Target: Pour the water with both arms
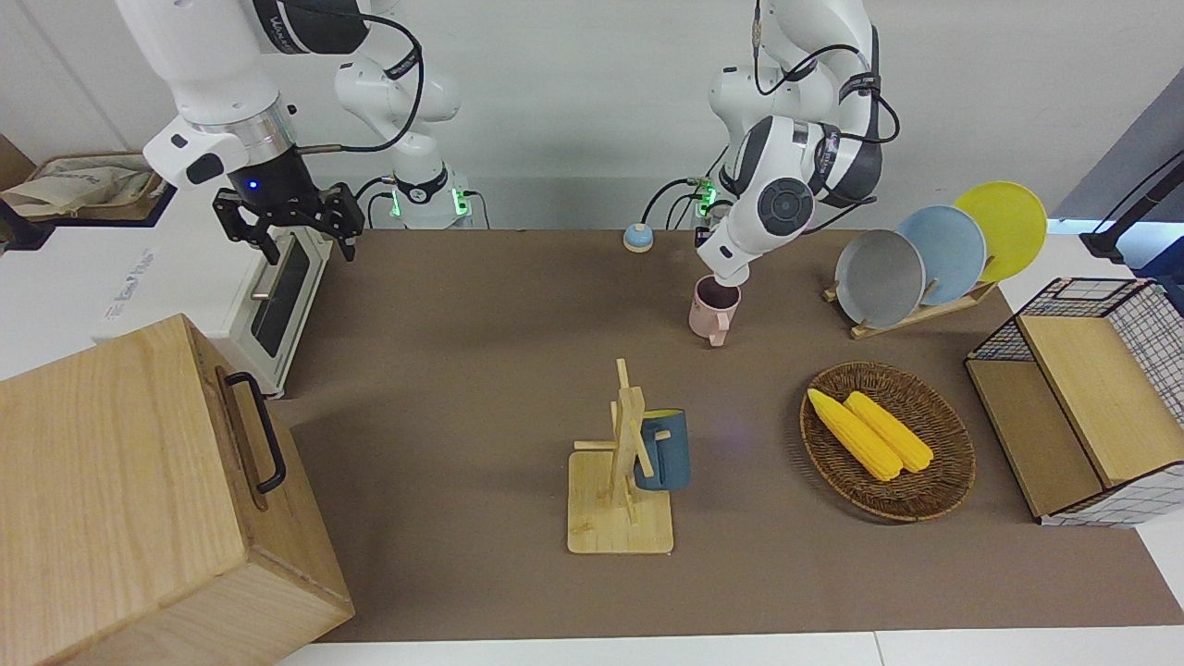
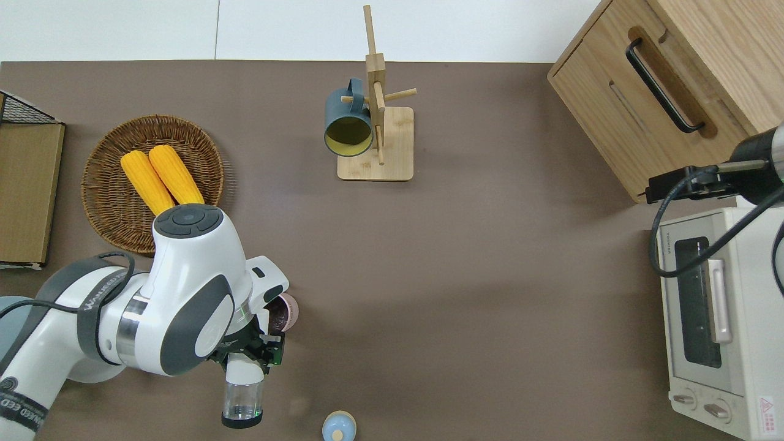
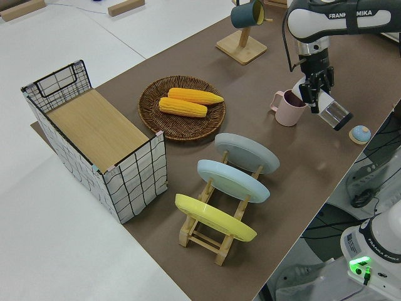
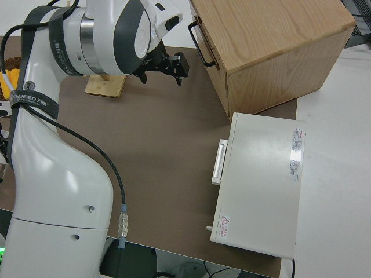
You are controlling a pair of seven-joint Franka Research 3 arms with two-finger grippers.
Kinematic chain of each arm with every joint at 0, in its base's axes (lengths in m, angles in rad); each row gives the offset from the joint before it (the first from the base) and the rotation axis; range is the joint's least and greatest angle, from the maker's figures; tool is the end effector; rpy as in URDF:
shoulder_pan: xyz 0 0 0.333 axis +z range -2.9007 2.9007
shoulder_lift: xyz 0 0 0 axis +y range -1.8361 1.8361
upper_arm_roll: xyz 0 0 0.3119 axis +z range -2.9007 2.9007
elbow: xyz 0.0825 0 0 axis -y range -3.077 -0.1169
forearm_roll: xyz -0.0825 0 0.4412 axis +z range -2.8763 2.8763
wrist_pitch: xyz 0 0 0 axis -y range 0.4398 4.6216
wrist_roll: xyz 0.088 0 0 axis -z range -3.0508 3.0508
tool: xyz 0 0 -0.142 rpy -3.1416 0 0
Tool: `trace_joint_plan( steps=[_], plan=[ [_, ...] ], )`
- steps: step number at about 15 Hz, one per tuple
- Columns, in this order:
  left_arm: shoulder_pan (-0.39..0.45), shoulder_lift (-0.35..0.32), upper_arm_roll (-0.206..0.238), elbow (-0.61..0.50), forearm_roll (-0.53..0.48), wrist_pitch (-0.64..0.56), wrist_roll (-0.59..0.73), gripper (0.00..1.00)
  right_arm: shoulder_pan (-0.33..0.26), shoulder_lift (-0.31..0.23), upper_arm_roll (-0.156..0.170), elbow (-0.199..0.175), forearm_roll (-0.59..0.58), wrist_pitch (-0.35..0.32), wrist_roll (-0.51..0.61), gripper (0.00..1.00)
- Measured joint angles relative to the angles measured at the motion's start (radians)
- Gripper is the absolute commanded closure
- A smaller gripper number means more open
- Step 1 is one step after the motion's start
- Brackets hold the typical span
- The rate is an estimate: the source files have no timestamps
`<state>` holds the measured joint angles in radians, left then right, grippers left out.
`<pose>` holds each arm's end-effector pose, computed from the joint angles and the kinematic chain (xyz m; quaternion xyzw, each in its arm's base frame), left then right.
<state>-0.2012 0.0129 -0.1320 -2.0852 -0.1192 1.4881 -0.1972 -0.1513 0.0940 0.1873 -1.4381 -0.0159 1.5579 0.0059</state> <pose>0.4673 -0.1805 0.3273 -0.9508 0.0518 0.3047 0.0217 0.6401 0.0156 0.5966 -0.9998 -0.0143 -0.0137 0.0011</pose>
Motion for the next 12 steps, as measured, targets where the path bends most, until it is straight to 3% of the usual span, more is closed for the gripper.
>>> trace_joint_plan(
  steps=[12],
  plan=[
    [0.0,0.0,-0.001,0.012,0.0,-0.019,-0.008,1.0,0.0,0.0,0.0,0.0,0.0,0.0,0.0,0.009]
  ],
)
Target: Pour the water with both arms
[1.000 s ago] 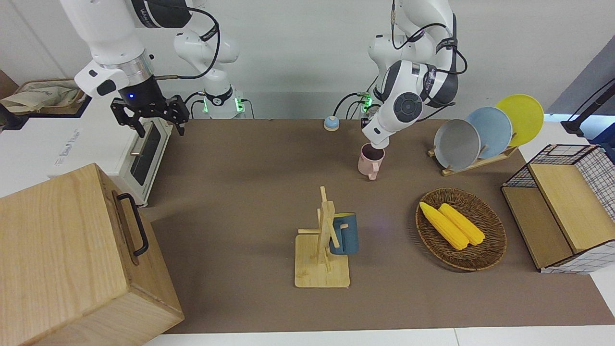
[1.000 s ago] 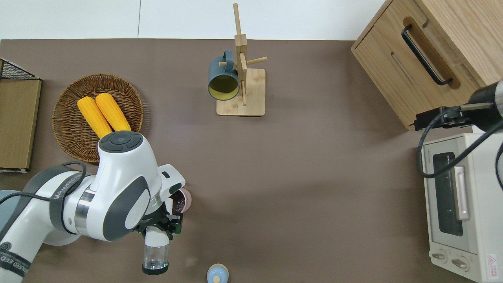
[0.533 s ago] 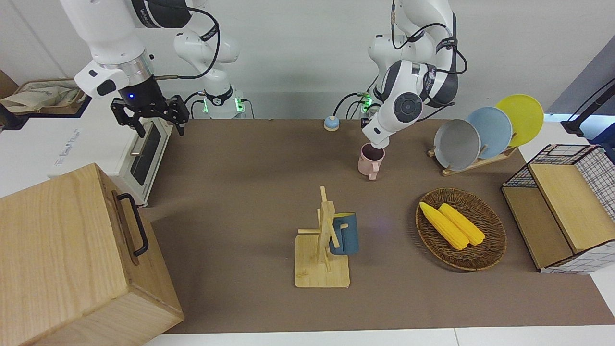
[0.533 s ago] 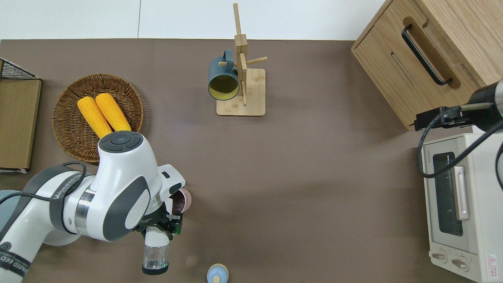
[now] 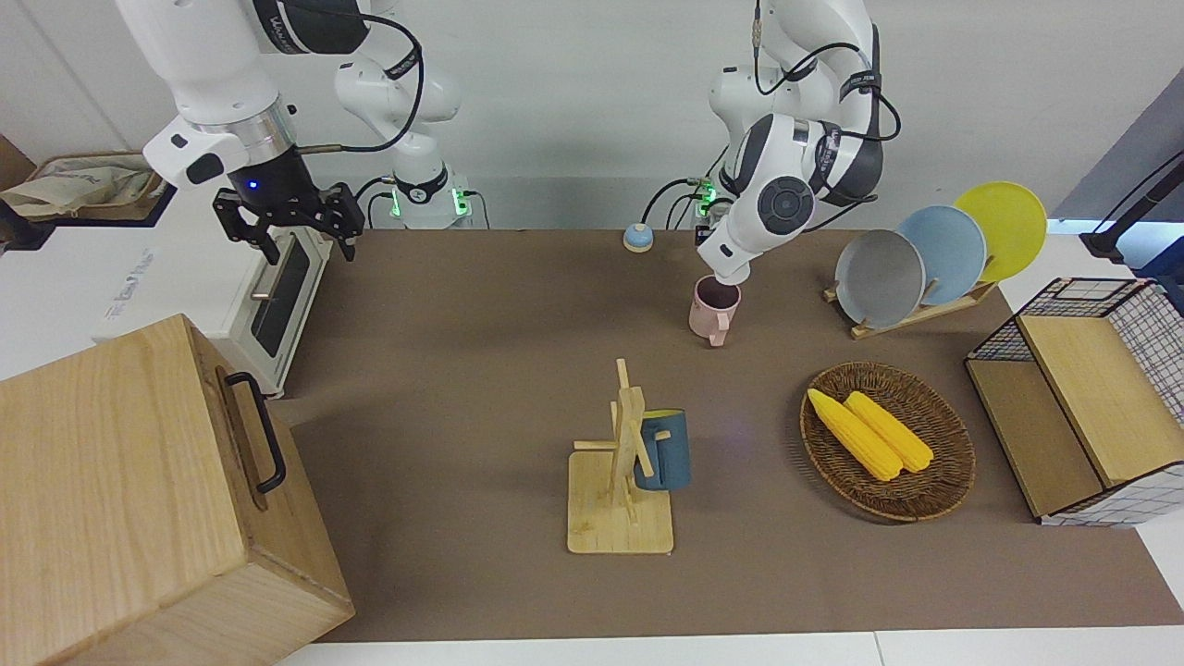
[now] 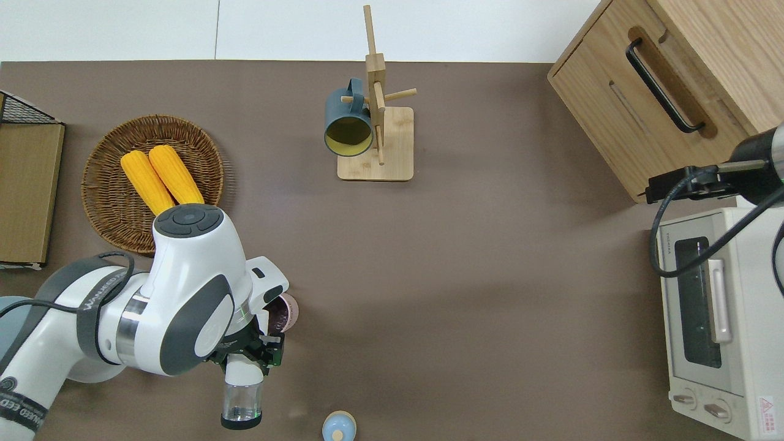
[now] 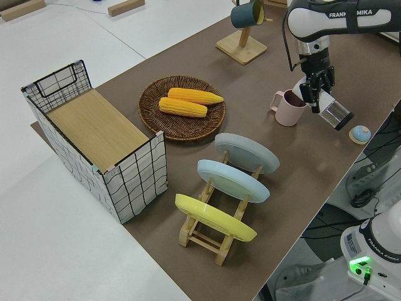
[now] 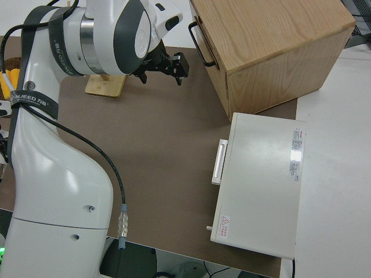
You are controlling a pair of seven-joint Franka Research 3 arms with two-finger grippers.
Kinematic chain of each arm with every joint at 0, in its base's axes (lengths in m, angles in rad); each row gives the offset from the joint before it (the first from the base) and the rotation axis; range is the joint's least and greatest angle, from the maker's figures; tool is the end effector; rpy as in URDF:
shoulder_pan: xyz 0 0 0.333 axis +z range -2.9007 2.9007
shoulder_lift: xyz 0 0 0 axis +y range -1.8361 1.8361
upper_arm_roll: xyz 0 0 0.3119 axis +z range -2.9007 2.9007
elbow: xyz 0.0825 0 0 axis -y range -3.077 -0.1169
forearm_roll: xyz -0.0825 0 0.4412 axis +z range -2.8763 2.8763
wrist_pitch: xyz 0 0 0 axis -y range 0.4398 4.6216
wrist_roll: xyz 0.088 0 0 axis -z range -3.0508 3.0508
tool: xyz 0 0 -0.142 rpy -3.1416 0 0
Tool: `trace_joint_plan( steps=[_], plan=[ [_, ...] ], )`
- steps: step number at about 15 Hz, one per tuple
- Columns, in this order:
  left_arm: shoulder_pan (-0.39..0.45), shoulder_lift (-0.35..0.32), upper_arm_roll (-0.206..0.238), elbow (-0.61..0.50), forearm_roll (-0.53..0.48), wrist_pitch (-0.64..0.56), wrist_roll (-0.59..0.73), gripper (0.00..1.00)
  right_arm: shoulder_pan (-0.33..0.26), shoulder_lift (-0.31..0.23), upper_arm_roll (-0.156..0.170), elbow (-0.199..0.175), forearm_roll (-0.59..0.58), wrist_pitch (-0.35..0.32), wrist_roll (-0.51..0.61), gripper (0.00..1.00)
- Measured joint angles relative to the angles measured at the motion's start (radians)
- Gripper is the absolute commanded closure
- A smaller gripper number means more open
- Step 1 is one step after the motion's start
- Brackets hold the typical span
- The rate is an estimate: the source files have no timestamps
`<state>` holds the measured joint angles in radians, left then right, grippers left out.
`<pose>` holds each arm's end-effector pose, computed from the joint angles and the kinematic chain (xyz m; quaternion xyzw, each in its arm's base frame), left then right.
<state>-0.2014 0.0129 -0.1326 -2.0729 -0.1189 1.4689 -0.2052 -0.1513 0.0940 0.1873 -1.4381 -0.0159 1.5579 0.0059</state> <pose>0.4677 -0.1812 0.3326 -0.9499 0.0493 0.3078 0.0239 0.6401 0.0156 0.5966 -0.9998 -0.0143 -0.0137 0.0011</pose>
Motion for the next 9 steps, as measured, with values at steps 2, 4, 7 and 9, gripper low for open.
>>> trace_joint_plan(
  steps=[2,4,7,9],
  plan=[
    [0.0,0.0,0.0,0.005,0.0,-0.009,-0.002,1.0,0.0,0.0,0.0,0.0,0.0,0.0,0.0,0.009],
    [0.0,0.0,0.0,0.009,0.0,-0.013,-0.005,1.0,0.0,0.0,0.0,0.0,0.0,0.0,0.0,0.009],
    [0.0,0.0,-0.001,0.014,0.0,-0.016,-0.015,1.0,0.0,0.0,0.0,0.0,0.0,0.0,0.0,0.009],
    [-0.001,0.0,-0.002,0.015,0.0,-0.018,-0.017,1.0,0.0,0.0,0.0,0.0,0.0,0.0,0.0,0.009]
  ],
)
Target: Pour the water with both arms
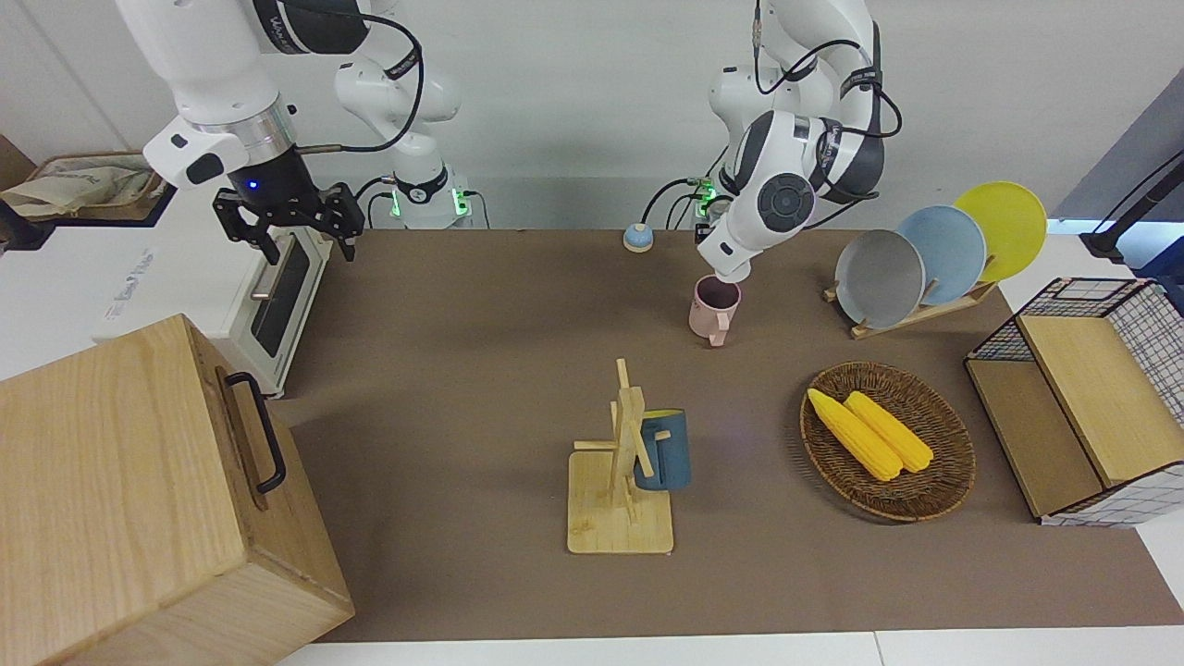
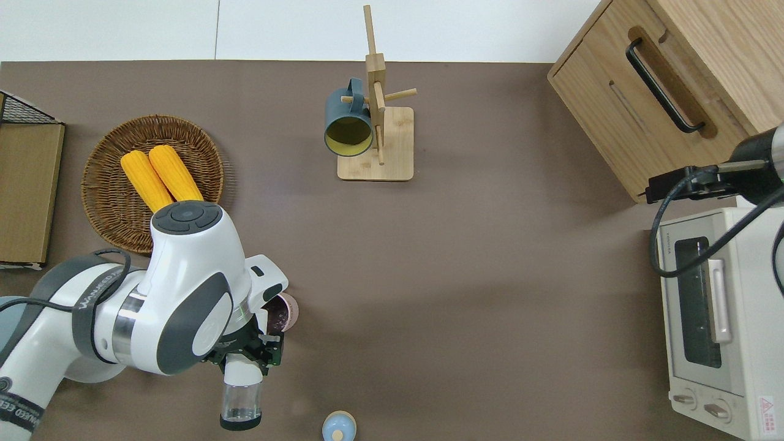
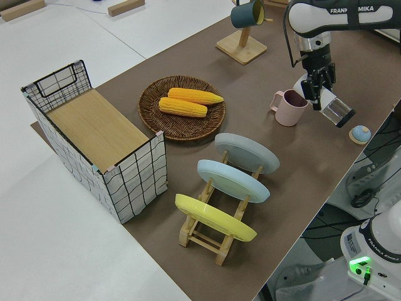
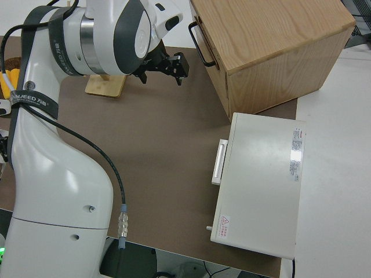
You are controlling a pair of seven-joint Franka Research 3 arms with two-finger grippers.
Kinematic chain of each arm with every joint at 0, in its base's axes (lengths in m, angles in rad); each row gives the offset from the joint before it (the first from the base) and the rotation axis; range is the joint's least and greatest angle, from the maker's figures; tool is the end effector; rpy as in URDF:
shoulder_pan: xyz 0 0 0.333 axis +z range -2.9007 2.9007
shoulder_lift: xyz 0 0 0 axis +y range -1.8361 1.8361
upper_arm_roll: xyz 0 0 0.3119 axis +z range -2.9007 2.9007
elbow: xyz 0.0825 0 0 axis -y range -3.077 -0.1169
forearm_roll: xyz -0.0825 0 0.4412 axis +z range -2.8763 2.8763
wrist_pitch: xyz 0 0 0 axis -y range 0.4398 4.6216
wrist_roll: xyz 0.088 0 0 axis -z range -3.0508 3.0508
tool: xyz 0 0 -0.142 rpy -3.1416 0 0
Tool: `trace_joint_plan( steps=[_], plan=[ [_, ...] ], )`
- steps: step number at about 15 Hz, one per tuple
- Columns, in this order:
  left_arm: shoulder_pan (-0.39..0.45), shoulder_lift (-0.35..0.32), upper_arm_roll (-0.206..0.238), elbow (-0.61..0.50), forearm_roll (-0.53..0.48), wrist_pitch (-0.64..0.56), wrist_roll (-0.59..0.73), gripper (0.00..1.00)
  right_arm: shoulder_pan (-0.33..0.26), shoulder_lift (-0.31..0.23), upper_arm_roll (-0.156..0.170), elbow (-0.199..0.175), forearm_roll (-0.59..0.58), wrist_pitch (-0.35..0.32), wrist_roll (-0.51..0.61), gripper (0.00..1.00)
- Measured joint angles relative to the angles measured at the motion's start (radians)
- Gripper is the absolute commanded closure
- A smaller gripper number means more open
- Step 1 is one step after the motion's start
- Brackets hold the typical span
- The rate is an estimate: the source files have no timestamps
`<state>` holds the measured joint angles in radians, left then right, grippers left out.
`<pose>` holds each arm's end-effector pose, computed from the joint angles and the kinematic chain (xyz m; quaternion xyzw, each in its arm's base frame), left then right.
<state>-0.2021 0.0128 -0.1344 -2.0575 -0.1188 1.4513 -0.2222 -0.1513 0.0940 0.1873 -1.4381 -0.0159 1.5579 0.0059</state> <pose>0.4690 -0.1830 0.3392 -0.9498 0.0434 0.3085 0.0270 0.6401 0.0156 0.5966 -0.9998 -0.0143 -0.0137 0.0011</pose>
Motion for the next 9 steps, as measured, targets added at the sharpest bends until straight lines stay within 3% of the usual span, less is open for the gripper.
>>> trace_joint_plan(
  steps=[6,9],
  plan=[
    [0.0,-0.014,0.0,0.002,0.0,0.002,-0.004,1.0,0.0,0.0,0.0,0.0,0.0,0.0,0.0,0.009],
    [-0.001,-0.074,-0.001,-0.056,0.0,0.057,-0.005,1.0,0.0,0.0,0.0,0.0,0.0,0.0,0.0,0.009]
  ],
)
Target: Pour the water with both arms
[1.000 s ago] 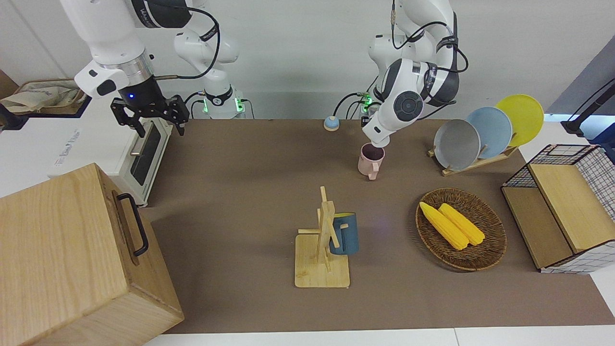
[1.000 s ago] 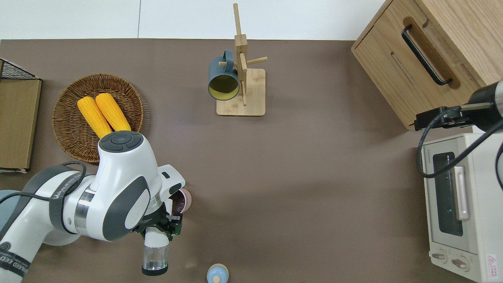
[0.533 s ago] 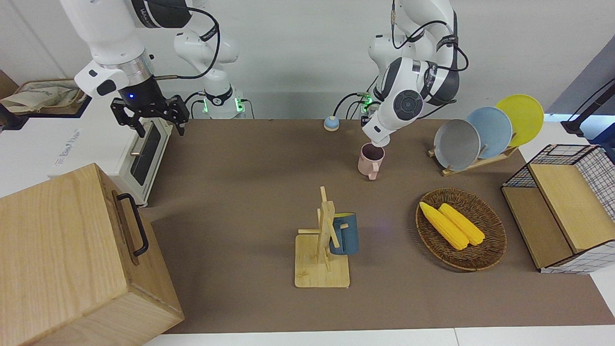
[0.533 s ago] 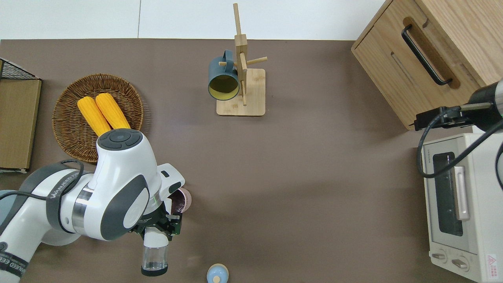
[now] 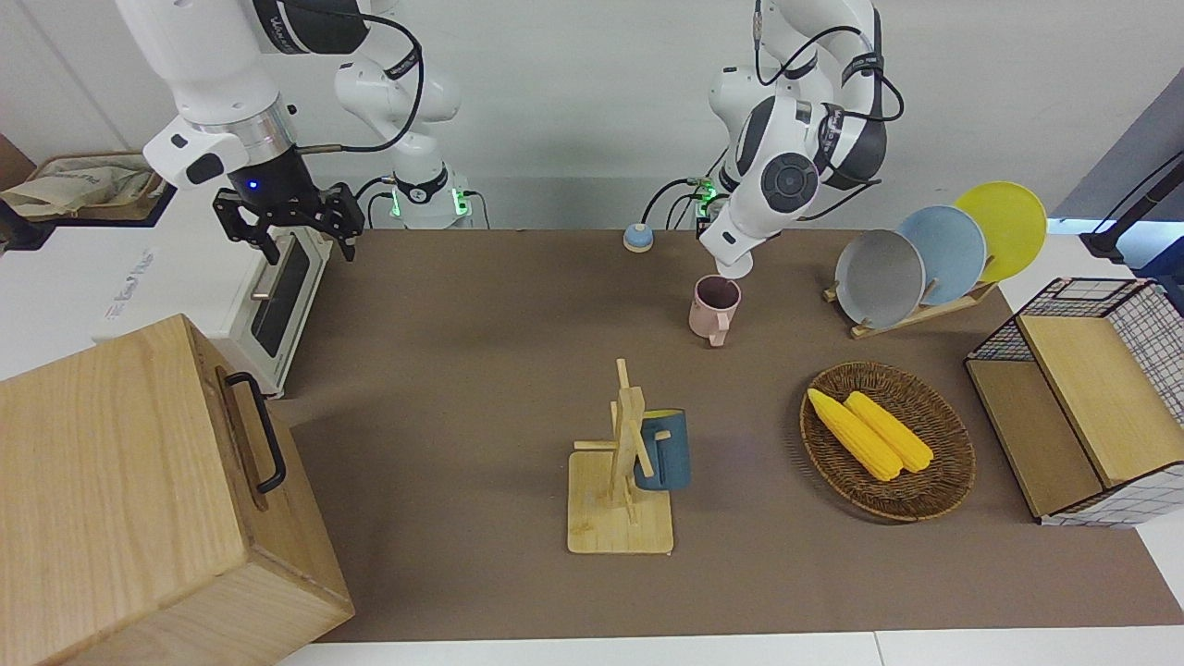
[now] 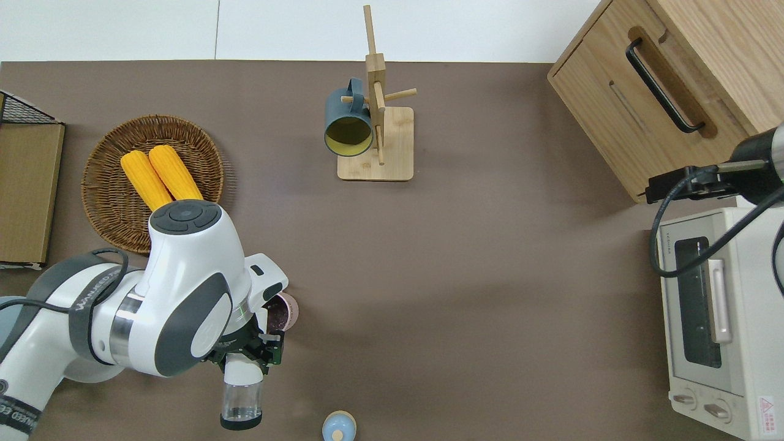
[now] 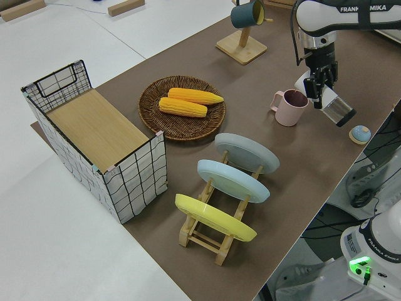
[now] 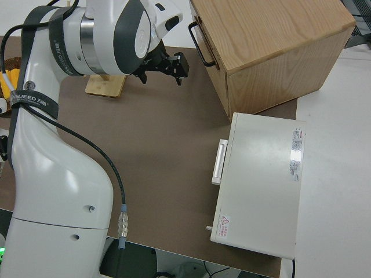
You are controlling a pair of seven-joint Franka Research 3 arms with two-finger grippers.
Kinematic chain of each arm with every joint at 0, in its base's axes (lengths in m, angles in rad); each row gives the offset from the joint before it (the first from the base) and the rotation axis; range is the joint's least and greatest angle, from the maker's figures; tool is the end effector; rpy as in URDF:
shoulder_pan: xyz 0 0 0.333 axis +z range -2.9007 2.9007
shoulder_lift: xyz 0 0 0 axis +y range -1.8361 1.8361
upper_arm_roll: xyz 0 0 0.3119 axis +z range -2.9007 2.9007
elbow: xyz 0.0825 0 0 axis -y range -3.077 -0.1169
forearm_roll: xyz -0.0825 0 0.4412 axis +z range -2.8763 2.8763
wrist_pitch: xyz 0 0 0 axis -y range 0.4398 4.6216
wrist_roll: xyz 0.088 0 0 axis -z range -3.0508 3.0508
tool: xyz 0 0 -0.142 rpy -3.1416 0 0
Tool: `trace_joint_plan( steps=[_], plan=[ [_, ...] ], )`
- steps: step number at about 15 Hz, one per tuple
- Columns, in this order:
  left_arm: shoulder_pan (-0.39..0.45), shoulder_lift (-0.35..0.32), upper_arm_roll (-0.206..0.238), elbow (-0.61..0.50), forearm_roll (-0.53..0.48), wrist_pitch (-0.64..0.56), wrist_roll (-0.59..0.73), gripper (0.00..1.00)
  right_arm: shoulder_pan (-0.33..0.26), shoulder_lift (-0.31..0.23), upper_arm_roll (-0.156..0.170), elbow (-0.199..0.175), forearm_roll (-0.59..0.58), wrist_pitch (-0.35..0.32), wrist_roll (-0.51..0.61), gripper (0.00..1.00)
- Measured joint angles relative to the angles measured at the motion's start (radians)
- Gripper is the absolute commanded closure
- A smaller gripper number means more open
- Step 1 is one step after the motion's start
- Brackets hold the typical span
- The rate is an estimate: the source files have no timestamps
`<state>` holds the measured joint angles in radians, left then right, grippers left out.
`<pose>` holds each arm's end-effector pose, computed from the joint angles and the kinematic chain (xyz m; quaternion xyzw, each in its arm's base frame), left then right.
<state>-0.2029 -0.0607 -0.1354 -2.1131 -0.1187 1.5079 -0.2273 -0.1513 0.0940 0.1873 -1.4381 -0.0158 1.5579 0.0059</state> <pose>0.4610 -0.1807 0.3515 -0.9609 0.0398 0.2731 0.0230 0.6401 0.0157 0.5966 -0.9998 -0.0143 -0.0137 0.0011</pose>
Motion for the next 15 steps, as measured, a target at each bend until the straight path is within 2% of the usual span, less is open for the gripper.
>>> trace_joint_plan(
  steps=[4,7,13,15],
  plan=[
    [0.0,-0.123,-0.008,-0.148,0.0,0.139,-0.002,1.0,0.0,0.0,0.0,0.0,0.0,0.0,0.0,0.009],
    [-0.001,-0.191,-0.035,-0.218,0.0,0.226,-0.032,1.0,0.0,0.0,0.0,0.0,0.0,0.0,0.0,0.009],
    [-0.001,-0.216,-0.07,-0.264,0.0,0.323,-0.074,1.0,0.0,0.0,0.0,0.0,0.0,0.0,0.0,0.009],
    [0.0,-0.22,-0.067,-0.269,0.0,0.335,-0.082,1.0,0.0,0.0,0.0,0.0,0.0,0.0,0.0,0.009]
  ],
)
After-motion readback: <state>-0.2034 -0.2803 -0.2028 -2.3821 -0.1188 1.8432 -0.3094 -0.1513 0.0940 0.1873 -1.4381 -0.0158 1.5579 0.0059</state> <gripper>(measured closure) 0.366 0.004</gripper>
